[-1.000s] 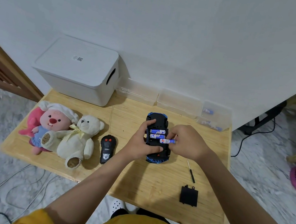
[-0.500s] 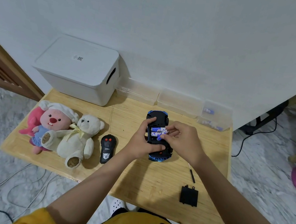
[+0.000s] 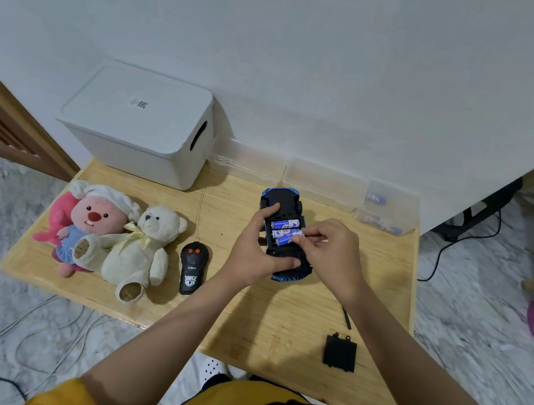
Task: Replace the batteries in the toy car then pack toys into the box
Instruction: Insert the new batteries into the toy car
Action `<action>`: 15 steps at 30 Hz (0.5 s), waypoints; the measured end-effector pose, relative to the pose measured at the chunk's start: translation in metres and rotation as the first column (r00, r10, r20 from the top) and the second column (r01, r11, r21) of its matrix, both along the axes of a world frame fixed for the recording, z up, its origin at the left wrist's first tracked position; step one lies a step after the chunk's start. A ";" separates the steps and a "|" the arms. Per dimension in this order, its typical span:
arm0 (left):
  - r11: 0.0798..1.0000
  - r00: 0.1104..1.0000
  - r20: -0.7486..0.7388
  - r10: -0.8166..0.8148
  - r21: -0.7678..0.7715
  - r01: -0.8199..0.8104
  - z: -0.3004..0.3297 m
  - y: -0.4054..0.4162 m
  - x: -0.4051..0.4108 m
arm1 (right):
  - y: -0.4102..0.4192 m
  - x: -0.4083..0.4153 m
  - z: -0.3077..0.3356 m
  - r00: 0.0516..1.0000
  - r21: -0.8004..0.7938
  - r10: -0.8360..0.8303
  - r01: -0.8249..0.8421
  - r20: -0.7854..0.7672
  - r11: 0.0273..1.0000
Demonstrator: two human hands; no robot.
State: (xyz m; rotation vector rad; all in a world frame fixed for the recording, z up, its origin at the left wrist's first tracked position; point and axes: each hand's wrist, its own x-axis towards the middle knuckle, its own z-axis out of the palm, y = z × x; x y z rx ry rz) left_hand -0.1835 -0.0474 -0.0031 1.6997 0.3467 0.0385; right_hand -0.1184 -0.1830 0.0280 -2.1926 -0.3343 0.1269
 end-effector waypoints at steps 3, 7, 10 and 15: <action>1.000 1.000 0.003 0.017 0.013 -0.017 0.001 0.000 -0.001 | 0.000 0.002 0.001 0.996 0.032 -0.046 0.049 -0.074 0.998; 0.999 0.999 0.023 0.033 0.030 -0.033 0.004 -0.002 -0.003 | 0.003 0.002 0.001 0.977 0.075 -0.086 0.102 -0.193 0.992; 0.999 0.999 0.043 0.022 0.039 -0.024 0.008 -0.001 -0.005 | 0.005 0.002 0.005 0.963 0.079 -0.082 0.106 -0.258 0.991; 0.999 0.997 0.075 0.002 0.052 -0.006 0.013 0.002 -0.012 | 0.005 0.011 0.008 0.887 0.130 -0.066 0.140 -0.458 0.982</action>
